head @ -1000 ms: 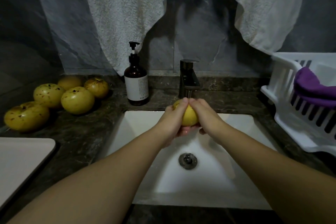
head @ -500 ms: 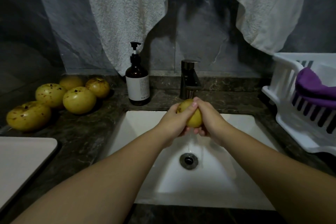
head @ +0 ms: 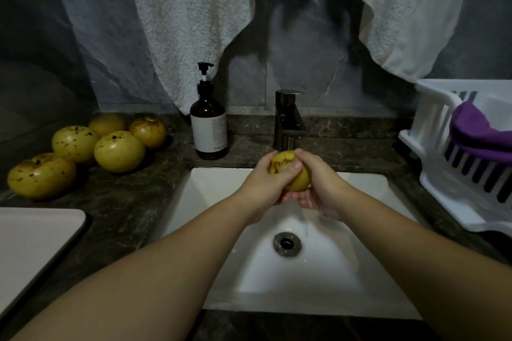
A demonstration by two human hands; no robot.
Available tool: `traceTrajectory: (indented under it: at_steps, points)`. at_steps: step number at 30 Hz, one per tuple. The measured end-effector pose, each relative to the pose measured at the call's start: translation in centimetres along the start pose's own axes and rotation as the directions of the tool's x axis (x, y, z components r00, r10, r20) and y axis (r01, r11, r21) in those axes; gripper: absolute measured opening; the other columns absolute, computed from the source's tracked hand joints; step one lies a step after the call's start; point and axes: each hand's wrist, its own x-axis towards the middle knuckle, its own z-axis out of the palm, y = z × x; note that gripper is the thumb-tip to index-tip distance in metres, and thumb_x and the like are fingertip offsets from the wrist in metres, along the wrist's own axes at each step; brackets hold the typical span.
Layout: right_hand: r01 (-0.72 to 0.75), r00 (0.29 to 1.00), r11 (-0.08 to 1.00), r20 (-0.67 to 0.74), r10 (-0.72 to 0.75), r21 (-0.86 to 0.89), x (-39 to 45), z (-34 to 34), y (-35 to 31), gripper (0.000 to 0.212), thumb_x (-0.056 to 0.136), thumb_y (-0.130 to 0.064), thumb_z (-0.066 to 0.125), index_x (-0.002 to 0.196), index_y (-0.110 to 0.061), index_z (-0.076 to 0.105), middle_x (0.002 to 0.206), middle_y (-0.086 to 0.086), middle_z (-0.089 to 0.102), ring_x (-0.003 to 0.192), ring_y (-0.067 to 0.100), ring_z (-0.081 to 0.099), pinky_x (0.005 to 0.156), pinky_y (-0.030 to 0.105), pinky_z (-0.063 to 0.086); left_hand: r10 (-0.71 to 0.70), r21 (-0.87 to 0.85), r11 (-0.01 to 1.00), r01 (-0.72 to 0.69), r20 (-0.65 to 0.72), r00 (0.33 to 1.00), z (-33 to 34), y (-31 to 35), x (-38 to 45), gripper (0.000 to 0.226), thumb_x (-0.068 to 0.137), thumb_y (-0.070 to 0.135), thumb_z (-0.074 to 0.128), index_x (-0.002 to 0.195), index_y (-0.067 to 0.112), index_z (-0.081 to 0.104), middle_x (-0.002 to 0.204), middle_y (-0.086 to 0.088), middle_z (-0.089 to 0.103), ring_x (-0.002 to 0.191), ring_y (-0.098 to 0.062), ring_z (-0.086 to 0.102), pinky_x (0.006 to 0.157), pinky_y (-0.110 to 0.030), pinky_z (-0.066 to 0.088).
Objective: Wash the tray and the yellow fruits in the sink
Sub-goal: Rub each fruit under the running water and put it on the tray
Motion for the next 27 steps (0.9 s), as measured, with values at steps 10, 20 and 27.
traceTrajectory:
  at_steps: [10,20,27]
  points:
    - [0.108,0.994,0.979,-0.009,-0.108,0.172,-0.04,0.38,0.14,0.042,0.097,-0.044,0.063,0.133,-0.029,0.049,0.103,0.014,0.067,0.071,0.028,0.066,0.063,0.034,0.05,-0.196,-0.049,0.978,0.201,0.103,0.975,0.02,0.42,-0.08,0.049,0.096,0.062,0.061,0.124,0.022,0.067,0.097,-0.003,0.077,0.078,-0.011,0.071,0.071,-0.023,0.056]
    - [-0.013,1.0,0.994,-0.005,0.014,0.11,0.36,0.25,0.48,0.062,0.094,-0.07,0.051,0.137,-0.026,0.057,0.118,0.015,0.072,0.099,0.031,0.075,0.066,0.033,0.058,0.044,0.099,0.994,-0.046,0.024,0.999,-0.62,-0.24,0.01,0.088,0.085,0.037,0.085,0.157,0.04,0.035,0.134,0.009,0.061,0.116,-0.014,0.065,0.098,-0.038,0.056]
    - [-0.058,0.998,0.991,0.04,0.054,0.124,0.28,0.08,0.27,0.064,0.09,-0.074,0.053,0.126,-0.022,0.067,0.116,0.011,0.075,0.1,0.025,0.072,0.066,0.032,0.059,0.103,0.158,0.983,-0.095,-0.048,0.994,-0.34,-0.09,0.0,0.066,0.088,0.043,0.08,0.145,0.031,0.048,0.127,0.008,0.063,0.112,-0.01,0.064,0.078,-0.023,0.051]
